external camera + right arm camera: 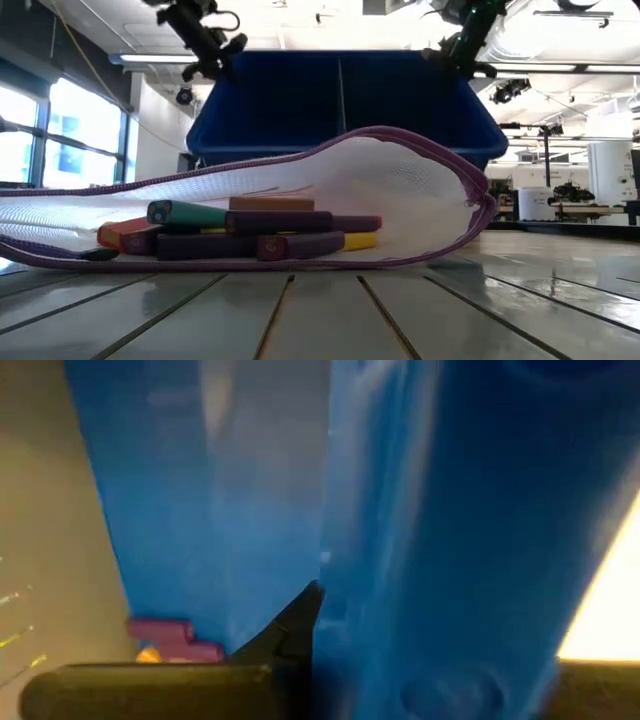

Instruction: Sort blocks

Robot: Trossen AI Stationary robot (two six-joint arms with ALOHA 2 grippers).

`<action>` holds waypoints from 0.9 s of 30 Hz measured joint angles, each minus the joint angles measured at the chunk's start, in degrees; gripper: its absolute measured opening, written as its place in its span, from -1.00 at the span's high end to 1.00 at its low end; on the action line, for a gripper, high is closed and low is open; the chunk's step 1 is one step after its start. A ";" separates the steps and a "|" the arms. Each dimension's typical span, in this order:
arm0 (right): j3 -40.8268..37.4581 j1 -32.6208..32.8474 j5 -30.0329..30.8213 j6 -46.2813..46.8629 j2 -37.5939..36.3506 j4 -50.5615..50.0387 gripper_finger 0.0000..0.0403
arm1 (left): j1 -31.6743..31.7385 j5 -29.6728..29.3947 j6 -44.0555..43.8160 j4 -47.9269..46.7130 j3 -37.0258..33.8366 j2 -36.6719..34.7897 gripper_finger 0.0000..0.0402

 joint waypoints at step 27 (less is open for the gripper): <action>-20.80 12.35 3.73 -2.35 -13.86 14.03 0.70 | -10.89 -12.68 2.37 -25.23 -2.14 -13.73 0.69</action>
